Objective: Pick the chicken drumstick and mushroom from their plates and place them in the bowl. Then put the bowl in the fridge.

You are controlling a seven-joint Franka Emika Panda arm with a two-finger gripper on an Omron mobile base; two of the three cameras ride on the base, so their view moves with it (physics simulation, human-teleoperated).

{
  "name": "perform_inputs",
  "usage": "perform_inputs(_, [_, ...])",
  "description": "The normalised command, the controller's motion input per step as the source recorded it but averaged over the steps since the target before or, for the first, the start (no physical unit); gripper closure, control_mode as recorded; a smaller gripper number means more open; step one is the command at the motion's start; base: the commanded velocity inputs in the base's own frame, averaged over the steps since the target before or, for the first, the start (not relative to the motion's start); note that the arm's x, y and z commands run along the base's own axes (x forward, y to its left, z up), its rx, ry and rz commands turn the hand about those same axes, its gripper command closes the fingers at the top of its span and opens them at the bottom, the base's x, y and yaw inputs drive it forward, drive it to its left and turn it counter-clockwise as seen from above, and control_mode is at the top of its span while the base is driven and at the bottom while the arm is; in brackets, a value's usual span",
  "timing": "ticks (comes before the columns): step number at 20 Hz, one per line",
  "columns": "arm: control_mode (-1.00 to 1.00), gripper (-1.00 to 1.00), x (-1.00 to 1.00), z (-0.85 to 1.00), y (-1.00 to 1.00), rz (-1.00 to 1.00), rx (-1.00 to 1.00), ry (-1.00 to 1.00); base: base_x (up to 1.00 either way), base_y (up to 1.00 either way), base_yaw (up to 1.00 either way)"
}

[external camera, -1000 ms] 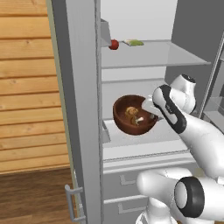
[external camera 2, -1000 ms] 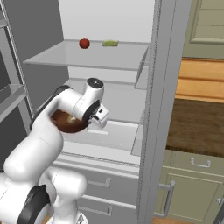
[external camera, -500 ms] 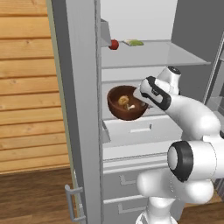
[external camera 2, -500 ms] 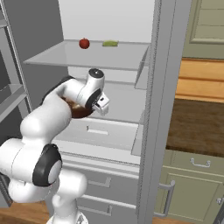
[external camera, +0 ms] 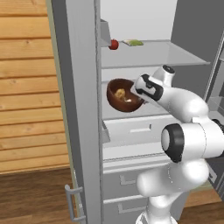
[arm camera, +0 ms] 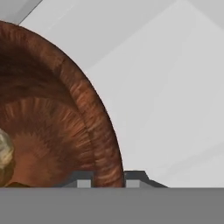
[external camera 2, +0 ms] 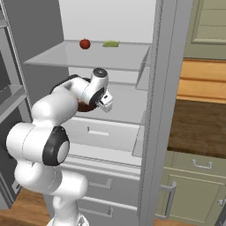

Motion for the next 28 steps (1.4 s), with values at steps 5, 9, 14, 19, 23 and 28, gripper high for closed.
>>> perform_inputs(5, [-1.00,1.00,0.54,-0.34,0.11,-0.07,0.01,-0.02,0.00,0.00,0.00])
perform_inputs(9, [-1.00,1.00,0.22,-0.03,0.27,-0.03,0.00,0.00,0.00,0.00,0.00])
perform_inputs(14, [-1.00,-1.00,0.00,-0.01,0.26,0.00,0.00,-0.02,0.00,0.00,0.00])
perform_inputs(19, [-1.00,-1.00,-0.10,0.16,0.17,0.00,0.00,-0.07,0.00,0.00,0.00])
perform_inputs(23, [-1.00,-1.00,-0.47,0.26,0.05,0.00,0.00,-0.07,0.00,0.00,0.00])
perform_inputs(28, [-1.00,-1.00,-0.71,0.57,0.00,0.00,0.00,-0.02,0.00,0.00,0.00])
